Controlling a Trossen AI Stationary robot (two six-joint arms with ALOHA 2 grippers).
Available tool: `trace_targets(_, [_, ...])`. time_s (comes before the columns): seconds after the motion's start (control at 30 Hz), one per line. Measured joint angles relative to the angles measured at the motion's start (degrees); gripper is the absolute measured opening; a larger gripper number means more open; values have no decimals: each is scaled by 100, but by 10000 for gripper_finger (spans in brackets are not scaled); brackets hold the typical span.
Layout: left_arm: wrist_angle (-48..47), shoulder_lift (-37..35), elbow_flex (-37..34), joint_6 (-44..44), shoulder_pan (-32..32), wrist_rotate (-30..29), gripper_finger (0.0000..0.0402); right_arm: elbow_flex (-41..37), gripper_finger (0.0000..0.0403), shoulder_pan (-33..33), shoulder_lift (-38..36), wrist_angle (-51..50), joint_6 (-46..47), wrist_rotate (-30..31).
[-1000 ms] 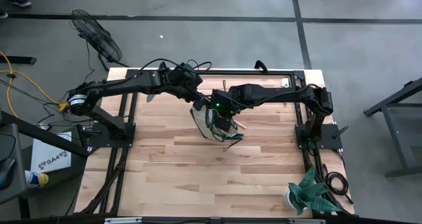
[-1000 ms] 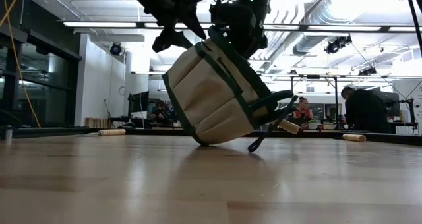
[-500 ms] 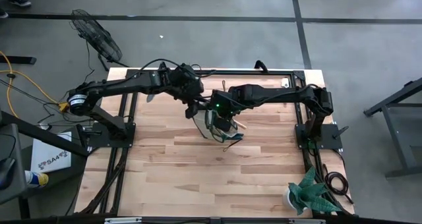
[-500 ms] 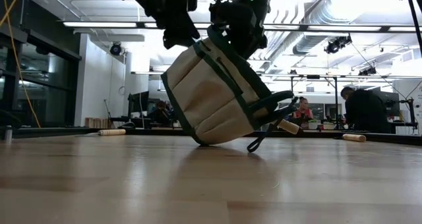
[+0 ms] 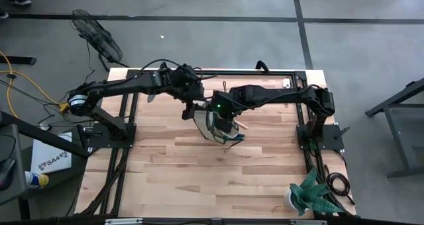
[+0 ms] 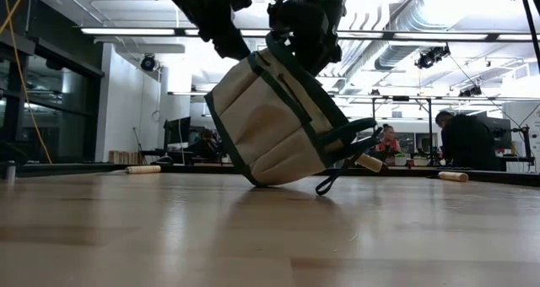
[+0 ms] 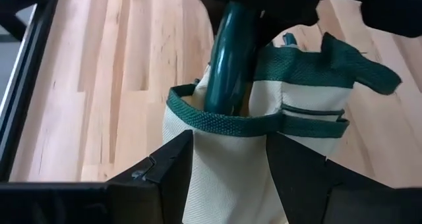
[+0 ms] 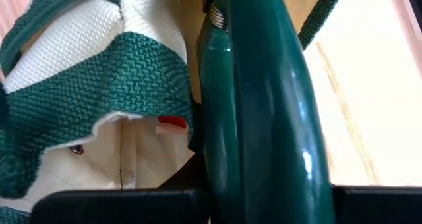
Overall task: Pick & Place Garden tools in Gardening bag
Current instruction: Adjust the white gardening bag
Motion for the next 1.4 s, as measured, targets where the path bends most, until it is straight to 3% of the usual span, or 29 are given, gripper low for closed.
trace_targets(0.5, [73,275,7,196,-2,436,187,-14,45,0,0,-32,-8,-69])
trace_targets(0.97, [120,367,9,153,0,286,180,-20,44,0,0,-6,-63,-70])
trace_targets(1.1, [87,389,-6,129,0,224,143,-11,44,0,0,83,-110,-43])
trace_targets(1.4, [21,382,-4,69,11,336,15,-11,44,5,1,79,-166,-65])
